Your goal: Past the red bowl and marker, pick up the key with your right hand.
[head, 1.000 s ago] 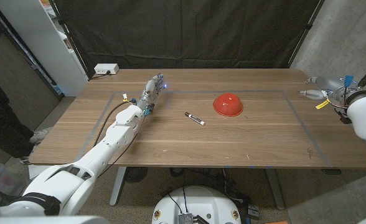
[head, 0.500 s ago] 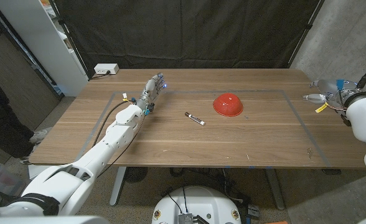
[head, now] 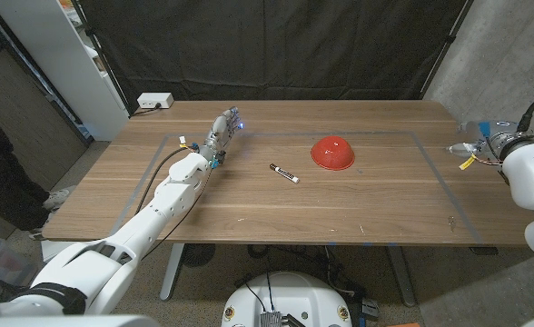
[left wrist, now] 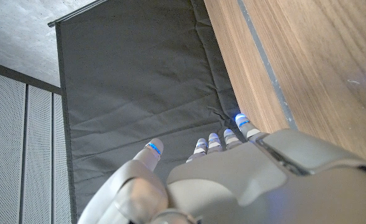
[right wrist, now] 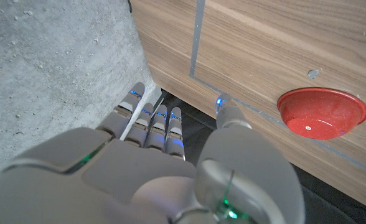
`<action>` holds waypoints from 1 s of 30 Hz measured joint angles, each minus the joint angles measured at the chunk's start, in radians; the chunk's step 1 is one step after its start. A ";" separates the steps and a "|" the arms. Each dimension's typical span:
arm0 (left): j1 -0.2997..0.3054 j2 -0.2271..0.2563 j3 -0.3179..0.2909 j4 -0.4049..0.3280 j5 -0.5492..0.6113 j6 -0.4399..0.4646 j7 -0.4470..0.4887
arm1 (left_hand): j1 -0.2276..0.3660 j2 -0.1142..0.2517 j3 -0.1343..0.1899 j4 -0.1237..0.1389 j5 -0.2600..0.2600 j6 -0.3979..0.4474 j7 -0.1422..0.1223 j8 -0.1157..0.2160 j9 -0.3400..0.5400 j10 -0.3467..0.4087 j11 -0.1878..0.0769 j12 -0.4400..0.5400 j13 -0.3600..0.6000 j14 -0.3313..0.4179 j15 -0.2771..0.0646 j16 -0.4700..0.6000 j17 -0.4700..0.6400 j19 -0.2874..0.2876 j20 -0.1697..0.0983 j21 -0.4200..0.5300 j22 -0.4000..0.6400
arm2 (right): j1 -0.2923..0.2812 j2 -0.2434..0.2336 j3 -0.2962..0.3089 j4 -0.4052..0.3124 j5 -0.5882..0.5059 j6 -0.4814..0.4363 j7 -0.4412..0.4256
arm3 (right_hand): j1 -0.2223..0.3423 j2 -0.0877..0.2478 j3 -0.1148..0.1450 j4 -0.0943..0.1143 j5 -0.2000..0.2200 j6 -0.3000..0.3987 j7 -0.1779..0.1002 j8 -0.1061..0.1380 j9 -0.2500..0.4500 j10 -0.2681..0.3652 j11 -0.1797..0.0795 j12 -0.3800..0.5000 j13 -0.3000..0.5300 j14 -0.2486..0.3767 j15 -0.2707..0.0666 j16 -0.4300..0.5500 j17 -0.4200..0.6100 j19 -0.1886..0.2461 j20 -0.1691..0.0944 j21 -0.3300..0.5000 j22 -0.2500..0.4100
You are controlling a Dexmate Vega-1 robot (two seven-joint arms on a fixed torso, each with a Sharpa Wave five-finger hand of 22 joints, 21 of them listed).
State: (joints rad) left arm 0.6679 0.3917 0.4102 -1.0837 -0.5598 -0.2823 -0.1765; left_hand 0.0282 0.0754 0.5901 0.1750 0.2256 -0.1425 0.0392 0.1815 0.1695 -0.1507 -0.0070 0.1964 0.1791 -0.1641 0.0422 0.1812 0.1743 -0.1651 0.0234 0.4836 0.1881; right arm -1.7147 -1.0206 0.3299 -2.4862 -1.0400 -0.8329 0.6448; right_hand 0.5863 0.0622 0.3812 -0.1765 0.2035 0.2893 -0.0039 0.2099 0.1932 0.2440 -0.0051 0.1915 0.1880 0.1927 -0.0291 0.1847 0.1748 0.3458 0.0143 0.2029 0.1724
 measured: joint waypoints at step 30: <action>0.007 0.001 0.000 -0.009 -0.003 -0.006 -0.002 | 0.000 0.000 0.000 0.000 0.004 0.003 0.003 0.000 0.000 0.000 0.000 0.000 0.000 0.000 0.000 0.000 0.000 0.000 0.000 0.000 0.000 | 0.078 0.149 -0.056 0.007 -0.297 0.114 0.274 | 0.046 -0.015 0.011 0.003 0.012 -0.008 -0.005 0.001 0.000 -0.023 0.001 -0.008 0.005 -0.005 -0.005 0.000 0.000 0.000 0.000 0.000 0.002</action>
State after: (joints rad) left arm 0.6753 0.3929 0.4104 -1.0924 -0.5627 -0.2885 -0.1788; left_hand 0.0282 0.0754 0.5901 0.1750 0.2294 -0.1391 0.0427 0.1815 0.1695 -0.1507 -0.0070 0.1964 0.1791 -0.1641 0.0422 0.1812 0.1743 -0.1651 0.0234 0.4836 0.1881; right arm -1.6367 -0.8716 0.2737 -2.4791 -1.3375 -0.7185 0.9188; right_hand 0.6328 0.0472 0.3922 -0.1737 0.2151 0.2811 -0.0092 0.2109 0.1930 0.2213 -0.0040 0.1836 0.1933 0.1874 -0.0343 0.1847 0.1746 0.3458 0.0142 0.2030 0.1740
